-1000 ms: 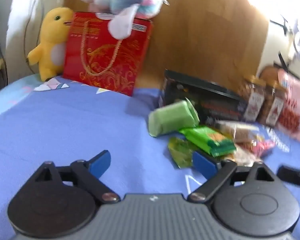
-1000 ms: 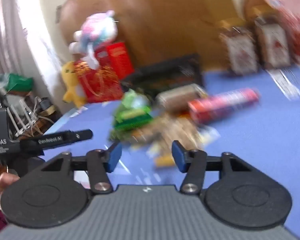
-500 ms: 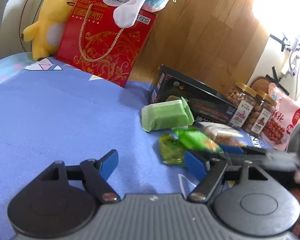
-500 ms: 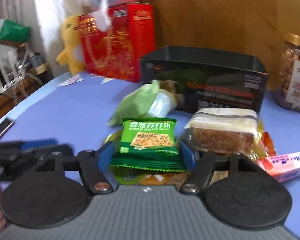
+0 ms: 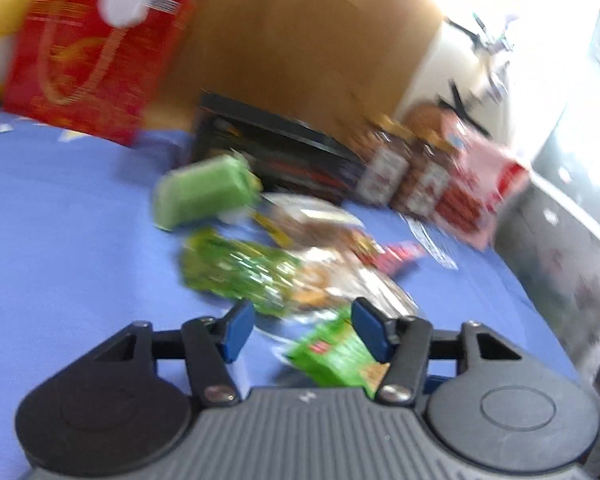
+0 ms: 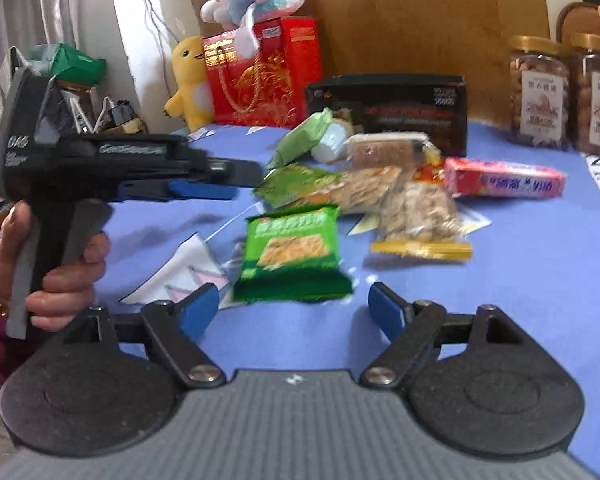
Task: Organize snacks
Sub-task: 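Grasp the green cracker packet with the left tool and lift it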
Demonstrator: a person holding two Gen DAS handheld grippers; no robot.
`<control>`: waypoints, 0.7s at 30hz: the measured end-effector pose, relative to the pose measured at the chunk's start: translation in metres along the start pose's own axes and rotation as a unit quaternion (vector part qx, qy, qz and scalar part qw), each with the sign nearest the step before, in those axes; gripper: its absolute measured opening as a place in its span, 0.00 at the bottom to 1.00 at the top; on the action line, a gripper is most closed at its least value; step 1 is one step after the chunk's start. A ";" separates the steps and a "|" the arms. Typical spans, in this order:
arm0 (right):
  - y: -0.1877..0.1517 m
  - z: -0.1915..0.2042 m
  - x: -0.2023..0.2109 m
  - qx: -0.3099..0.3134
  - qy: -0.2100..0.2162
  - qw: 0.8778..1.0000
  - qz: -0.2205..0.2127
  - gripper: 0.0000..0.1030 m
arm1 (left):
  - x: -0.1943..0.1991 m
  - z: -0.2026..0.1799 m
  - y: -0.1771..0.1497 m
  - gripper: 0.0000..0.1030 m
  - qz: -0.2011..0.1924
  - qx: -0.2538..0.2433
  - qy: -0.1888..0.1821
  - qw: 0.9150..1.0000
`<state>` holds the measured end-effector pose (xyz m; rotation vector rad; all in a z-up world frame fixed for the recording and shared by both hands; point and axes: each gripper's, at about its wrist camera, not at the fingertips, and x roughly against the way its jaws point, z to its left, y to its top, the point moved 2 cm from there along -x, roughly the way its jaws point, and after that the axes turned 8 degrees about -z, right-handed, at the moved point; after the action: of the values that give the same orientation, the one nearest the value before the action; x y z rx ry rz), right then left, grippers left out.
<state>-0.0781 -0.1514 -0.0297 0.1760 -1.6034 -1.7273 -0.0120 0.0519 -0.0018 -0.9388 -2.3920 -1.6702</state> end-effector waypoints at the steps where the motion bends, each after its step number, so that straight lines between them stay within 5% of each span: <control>1: 0.002 0.007 -0.008 0.009 -0.003 1.000 0.004 0.76 | -0.006 -0.007 -0.003 0.47 0.018 -0.010 -0.001 1.000; 3: 0.004 0.015 -0.021 0.032 -0.014 0.999 0.005 0.73 | -0.015 -0.013 -0.011 0.45 0.050 -0.019 0.003 0.999; 5: 0.010 0.017 -0.030 0.060 -0.027 0.998 0.004 0.50 | -0.014 -0.018 -0.015 0.45 0.045 -0.026 0.002 0.999; 8: 0.013 0.008 -0.035 0.060 -0.039 0.997 -0.002 0.31 | -0.007 -0.016 -0.013 0.36 0.042 -0.008 0.002 0.999; 12: 0.015 0.009 -0.029 0.024 -0.027 0.999 -0.032 0.26 | 0.005 -0.019 0.006 0.32 0.015 -0.004 -0.003 1.000; 16: 0.036 0.022 -0.033 0.053 -0.029 0.996 -0.071 0.26 | 0.005 -0.029 0.038 0.32 -0.025 -0.029 -0.001 0.999; 21: 0.091 0.007 -0.076 0.081 -0.047 0.989 -0.114 0.26 | -0.023 -0.041 0.084 0.32 -0.062 -0.069 0.004 0.996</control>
<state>0.0104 -0.0933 0.0242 0.3755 -1.8545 -1.7976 0.0392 0.0246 0.0746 -0.8148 -2.4006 -1.9011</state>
